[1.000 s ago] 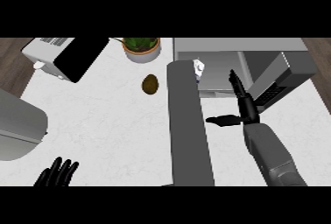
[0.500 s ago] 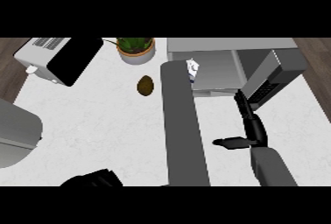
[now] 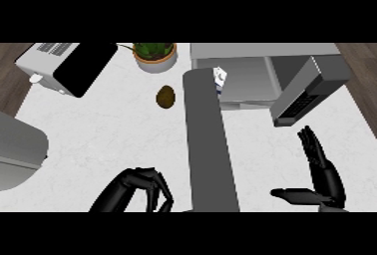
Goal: Pick up the milk, place it into the microwave and close the microwave
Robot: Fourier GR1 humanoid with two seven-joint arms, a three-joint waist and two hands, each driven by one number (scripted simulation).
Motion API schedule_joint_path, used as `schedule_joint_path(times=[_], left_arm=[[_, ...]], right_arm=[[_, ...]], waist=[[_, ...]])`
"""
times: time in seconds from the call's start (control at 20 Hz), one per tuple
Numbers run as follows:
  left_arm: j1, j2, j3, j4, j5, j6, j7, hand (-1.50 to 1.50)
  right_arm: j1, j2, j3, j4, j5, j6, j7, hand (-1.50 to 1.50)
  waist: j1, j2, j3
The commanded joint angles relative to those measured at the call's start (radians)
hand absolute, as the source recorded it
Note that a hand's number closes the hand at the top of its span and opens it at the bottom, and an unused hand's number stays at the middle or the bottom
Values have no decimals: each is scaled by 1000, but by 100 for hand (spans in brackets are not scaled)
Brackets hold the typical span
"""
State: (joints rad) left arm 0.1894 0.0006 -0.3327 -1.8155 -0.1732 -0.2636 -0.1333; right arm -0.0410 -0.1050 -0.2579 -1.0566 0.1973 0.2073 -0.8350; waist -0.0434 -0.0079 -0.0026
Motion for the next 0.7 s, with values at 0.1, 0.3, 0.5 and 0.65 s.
schedule_joint_path(times=[0.1, 0.3, 0.5, 0.65], left_arm=[[-205, -1, -69, 214, -33, -48, 93, 150], [-346, -1, -108, 462, -95, -23, -5, 150], [-469, 0, -243, 654, 38, 111, -49, 150], [-495, 0, -387, 786, 67, 203, -188, 150]], right_arm=[[169, -5, 6, -233, -28, 18, 56, -150], [238, -42, -28, -327, -71, 56, 98, -150], [311, -87, -59, -420, -130, 132, 72, -150], [313, -66, -51, -416, -158, 157, 38, -150]], waist=[[-4, 7, 1], [0, 10, 0], [-2, 11, 0], [-10, 14, 0]])
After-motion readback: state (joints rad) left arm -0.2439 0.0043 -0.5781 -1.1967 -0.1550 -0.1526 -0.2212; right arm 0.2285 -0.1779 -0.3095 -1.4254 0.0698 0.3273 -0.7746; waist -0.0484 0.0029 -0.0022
